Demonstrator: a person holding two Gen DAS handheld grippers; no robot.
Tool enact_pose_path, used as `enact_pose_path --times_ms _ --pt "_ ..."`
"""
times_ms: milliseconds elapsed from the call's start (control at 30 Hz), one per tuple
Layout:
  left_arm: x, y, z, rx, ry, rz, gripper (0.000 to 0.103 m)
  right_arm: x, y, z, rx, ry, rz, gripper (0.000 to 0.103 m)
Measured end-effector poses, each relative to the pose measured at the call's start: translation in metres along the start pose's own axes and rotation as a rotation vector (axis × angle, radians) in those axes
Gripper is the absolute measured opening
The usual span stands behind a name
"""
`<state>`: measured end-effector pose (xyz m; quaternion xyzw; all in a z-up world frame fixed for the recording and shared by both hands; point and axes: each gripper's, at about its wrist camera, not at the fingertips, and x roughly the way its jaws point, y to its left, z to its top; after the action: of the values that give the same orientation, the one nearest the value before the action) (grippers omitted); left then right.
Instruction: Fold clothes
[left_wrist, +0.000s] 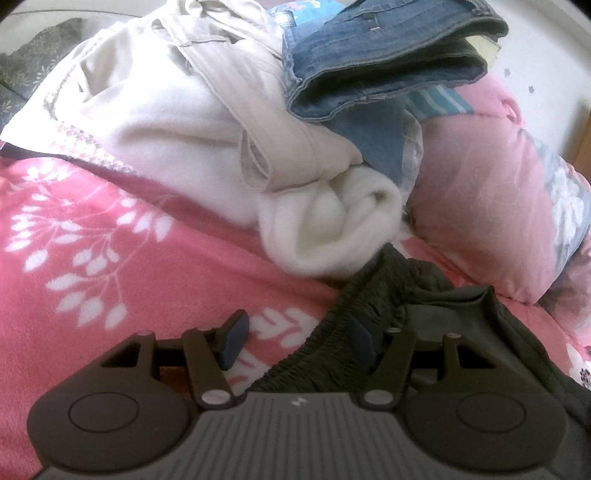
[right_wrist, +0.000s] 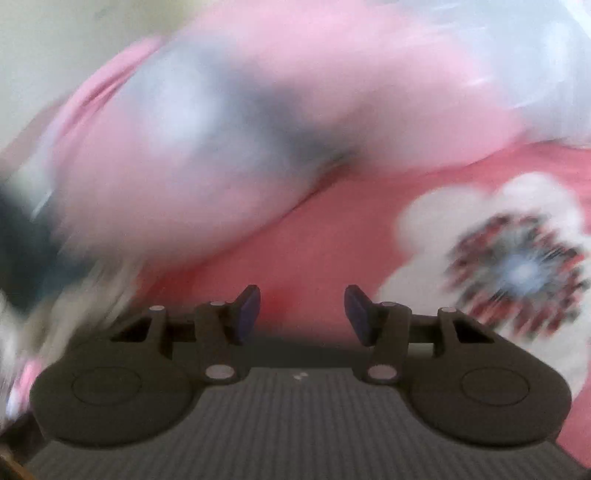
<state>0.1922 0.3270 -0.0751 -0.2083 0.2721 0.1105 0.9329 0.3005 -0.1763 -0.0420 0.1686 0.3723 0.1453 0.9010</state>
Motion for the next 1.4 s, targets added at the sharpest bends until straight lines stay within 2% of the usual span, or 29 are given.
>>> enact_pose_path --times_ms 33,100,167,267,300,333,400,467,567,633,733,800,900,967,1000,1100,1267,1400 --pt "0.0 0.0 0.0 0.001 0.0 0.0 0.062 0.002 0.015 -0.015 -0.049 0.074 0.052 0.051" --pt "-0.001 0.0 0.0 0.0 -0.001 -0.001 0.062 0.014 0.041 -0.037 -0.125 0.186 0.099 0.05" --pt "-0.001 0.0 -0.001 0.001 -0.001 0.0 0.062 0.04 0.049 -0.039 -0.145 0.265 0.067 0.05" --pt "-0.001 -0.001 -0.001 0.003 -0.002 0.002 0.062 0.078 0.03 -0.006 -0.04 0.208 -0.041 0.048" --pt "-0.001 -0.001 -0.001 0.004 -0.001 0.001 0.062 0.083 0.02 0.009 0.023 0.154 -0.082 0.048" --pt "-0.002 -0.001 -0.001 0.004 -0.001 0.001 0.062 0.084 0.009 0.025 0.098 0.085 -0.123 0.049" --pt "-0.001 -0.001 -0.001 0.0 0.0 -0.001 0.062 0.072 -0.004 0.046 0.168 -0.024 -0.185 0.05" --pt "-0.001 -0.001 0.0 -0.006 0.002 -0.005 0.062 0.056 -0.002 0.05 0.163 -0.062 -0.174 0.05" --pt "0.0 0.0 0.0 -0.006 0.003 -0.008 0.063 0.029 0.012 0.035 0.106 -0.041 -0.104 0.052" --pt "0.0 0.0 0.0 -0.009 0.003 -0.013 0.063 0.022 0.016 0.02 0.09 0.035 -0.036 0.056" --pt "0.0 0.003 0.0 -0.01 0.002 -0.014 0.063 0.031 0.009 0.008 0.099 0.154 -0.048 0.056" --pt "0.001 0.004 0.001 -0.009 0.001 -0.014 0.063 0.045 -0.009 0.014 0.117 0.156 -0.147 0.056" --pt "0.001 0.006 0.001 -0.006 0.0 -0.013 0.063 0.04 -0.054 0.033 0.203 0.012 -0.317 0.055" --pt "0.001 0.005 0.001 -0.004 -0.001 -0.009 0.063 0.018 -0.079 0.039 0.296 -0.069 -0.422 0.056" --pt "0.001 0.004 0.001 -0.003 -0.001 -0.007 0.063 0.005 -0.088 0.038 0.336 -0.093 -0.434 0.056" --pt "0.001 0.003 0.0 -0.002 -0.001 -0.006 0.063 -0.04 -0.091 0.018 0.384 -0.109 -0.307 0.056" --pt "0.0 0.001 -0.001 -0.007 -0.002 -0.004 0.063 -0.086 -0.059 -0.034 0.361 -0.044 -0.145 0.058" --pt "0.0 -0.001 -0.002 -0.006 -0.004 -0.002 0.063 -0.098 -0.056 -0.075 0.418 0.004 -0.107 0.058"
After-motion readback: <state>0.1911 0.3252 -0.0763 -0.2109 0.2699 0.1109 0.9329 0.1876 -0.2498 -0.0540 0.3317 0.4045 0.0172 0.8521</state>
